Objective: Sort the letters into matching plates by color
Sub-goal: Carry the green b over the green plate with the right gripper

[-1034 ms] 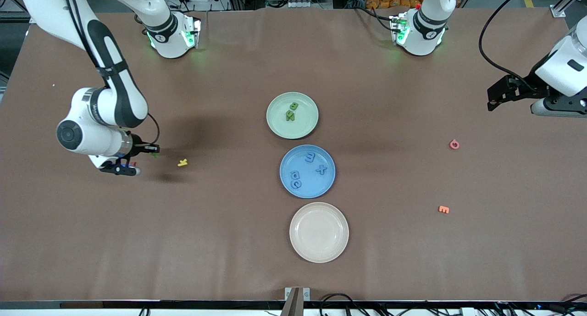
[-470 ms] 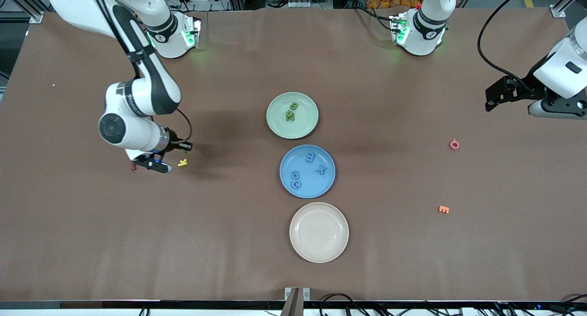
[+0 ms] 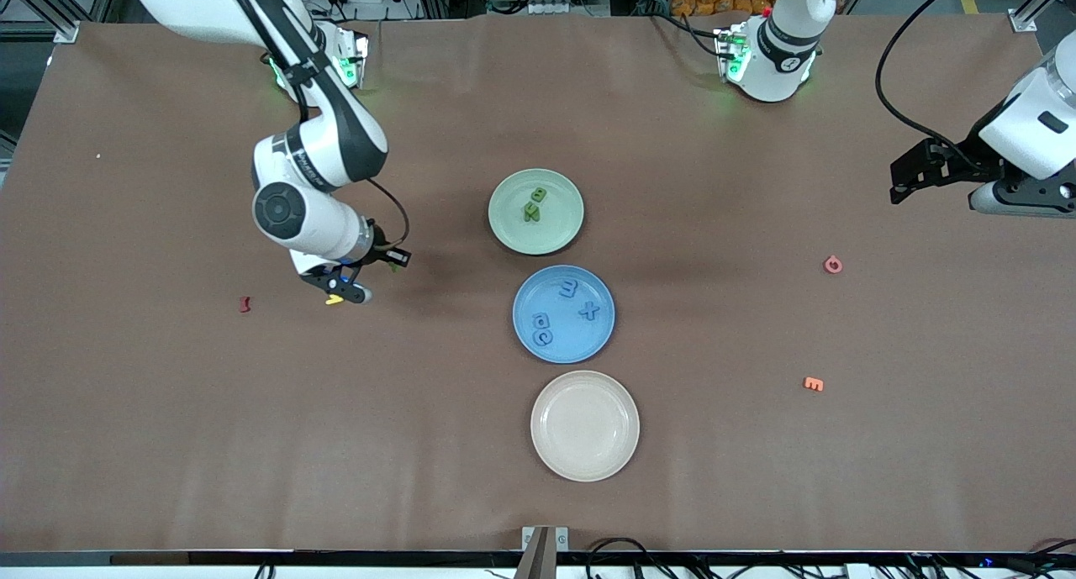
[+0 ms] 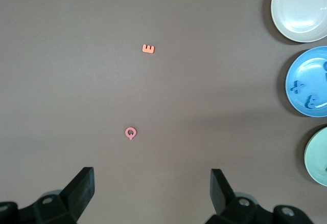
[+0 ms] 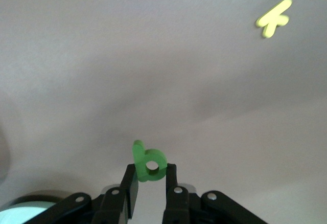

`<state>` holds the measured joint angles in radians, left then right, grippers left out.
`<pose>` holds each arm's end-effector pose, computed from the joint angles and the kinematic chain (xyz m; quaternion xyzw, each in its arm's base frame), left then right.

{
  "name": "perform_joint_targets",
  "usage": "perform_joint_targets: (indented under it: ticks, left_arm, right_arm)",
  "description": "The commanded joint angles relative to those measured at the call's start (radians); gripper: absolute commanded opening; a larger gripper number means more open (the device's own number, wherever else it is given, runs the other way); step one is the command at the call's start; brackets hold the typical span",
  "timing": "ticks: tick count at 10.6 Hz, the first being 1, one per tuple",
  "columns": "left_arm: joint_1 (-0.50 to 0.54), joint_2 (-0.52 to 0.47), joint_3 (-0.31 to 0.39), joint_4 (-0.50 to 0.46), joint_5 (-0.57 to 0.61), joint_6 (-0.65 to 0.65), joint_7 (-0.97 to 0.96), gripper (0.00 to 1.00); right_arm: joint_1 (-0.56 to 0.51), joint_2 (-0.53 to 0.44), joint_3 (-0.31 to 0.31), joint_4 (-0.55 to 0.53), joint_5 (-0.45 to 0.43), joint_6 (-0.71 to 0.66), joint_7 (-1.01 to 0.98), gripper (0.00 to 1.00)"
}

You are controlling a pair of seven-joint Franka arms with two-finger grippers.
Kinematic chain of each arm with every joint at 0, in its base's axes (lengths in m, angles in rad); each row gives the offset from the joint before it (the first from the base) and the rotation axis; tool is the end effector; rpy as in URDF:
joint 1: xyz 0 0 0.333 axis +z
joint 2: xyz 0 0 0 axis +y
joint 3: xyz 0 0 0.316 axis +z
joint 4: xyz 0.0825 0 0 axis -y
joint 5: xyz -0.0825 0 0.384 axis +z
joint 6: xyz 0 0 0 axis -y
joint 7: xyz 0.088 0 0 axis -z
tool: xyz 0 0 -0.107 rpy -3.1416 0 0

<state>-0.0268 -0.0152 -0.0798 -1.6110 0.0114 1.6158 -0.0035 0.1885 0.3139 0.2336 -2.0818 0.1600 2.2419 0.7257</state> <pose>0.5507 -0.0581 0.6179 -0.9986 0.0517 -0.0103 0.0057 0.5175 0.2357 0.2681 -0.9711 0.2062 0.1135 0.0394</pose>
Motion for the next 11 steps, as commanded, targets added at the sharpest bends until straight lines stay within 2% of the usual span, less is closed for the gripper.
perform_joint_targets:
  ticks: [1, 3, 7, 11]
  left_arm:
    - [-0.001, 0.015, 0.000, 0.026, -0.027, -0.013, 0.023, 1.00]
    - [-0.004, 0.012, -0.001, 0.029, -0.025, -0.013, 0.023, 1.00]
    - [-0.004, 0.012, -0.003, 0.031, -0.025, -0.013, 0.023, 1.00]
    - [-0.004, 0.011, -0.003, 0.029, -0.027, -0.013, 0.023, 1.00]
  right_arm:
    - [0.014, -0.001, 0.050, 0.005, 0.010, 0.011, 0.090, 0.00]
    - [0.052, 0.007, 0.069, 0.006, 0.007, 0.037, 0.158, 0.00]
    - [0.135, 0.033, 0.069, 0.009, 0.000, 0.097, 0.277, 0.00]
    - [0.213, 0.040, 0.069, 0.048, -0.002, 0.102, 0.397, 0.00]
